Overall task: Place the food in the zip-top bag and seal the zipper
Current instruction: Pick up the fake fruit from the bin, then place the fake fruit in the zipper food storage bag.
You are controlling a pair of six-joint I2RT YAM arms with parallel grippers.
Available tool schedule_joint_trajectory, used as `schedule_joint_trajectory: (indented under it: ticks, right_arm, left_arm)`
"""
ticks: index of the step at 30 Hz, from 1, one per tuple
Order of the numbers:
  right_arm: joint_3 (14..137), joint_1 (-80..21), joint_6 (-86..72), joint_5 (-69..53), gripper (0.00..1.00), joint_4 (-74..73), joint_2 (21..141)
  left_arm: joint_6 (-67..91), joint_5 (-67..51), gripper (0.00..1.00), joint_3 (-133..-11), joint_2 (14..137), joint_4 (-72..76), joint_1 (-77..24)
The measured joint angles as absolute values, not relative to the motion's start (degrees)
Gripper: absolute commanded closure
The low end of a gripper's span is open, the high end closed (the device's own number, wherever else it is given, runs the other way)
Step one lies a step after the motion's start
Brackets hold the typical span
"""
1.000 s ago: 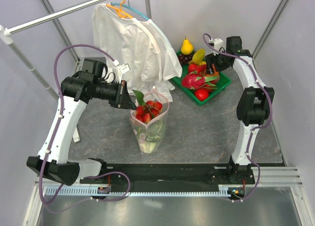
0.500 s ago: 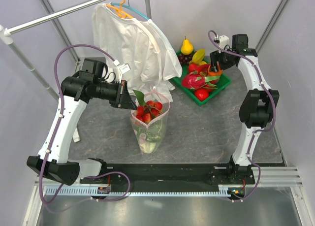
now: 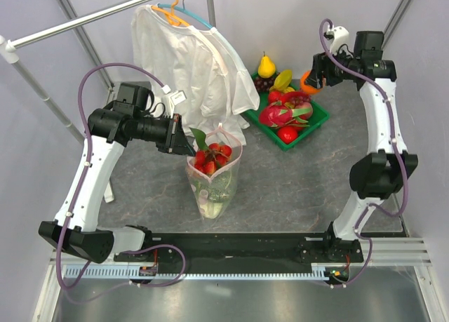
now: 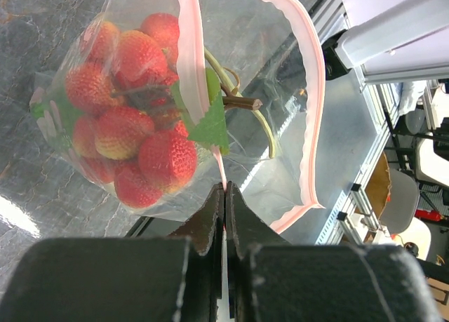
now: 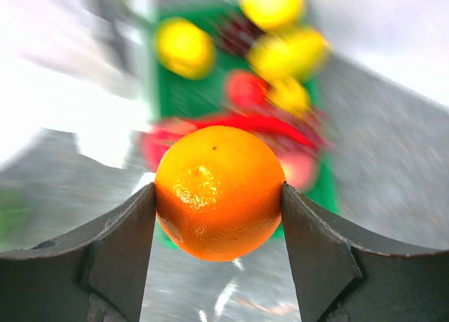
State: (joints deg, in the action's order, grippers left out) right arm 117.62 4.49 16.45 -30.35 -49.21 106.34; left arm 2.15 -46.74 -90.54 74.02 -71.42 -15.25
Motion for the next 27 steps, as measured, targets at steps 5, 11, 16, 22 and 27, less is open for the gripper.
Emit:
schedule_joint_trajectory:
  ticks: [5,11,16,22,27]
  right_arm:
    - [119.3,-1.9,11.4,-39.2,0.55,-50.1,95.8]
    - [113.1,-17.2,3.3,-46.5,0.57,-43.7,82.7]
    - [112.3,-26.5,0.8,-46.5,0.57,-40.9,82.8]
    - [106.4,-37.6,3.0,-41.7,0.58,-42.4,86.7]
    - [104.2,-43.1,5.0,-37.4,0.59,-43.7,88.2]
  left_arm:
    - [2.2,-47.1,0.98,-90.5,74.4,-71.4,-15.2]
    - [2.2,-48.0,0.98,-90.5,74.4,-71.4,-15.2]
    - [2.2,-48.4,0.98,-90.5,74.4,-71.4,-15.2]
    - [2.2,-48.5,0.98,-90.5,74.4,-71.4,-15.2]
    - [2.2,-48.8,0.98,-89.7,73.9,-71.4,-15.2]
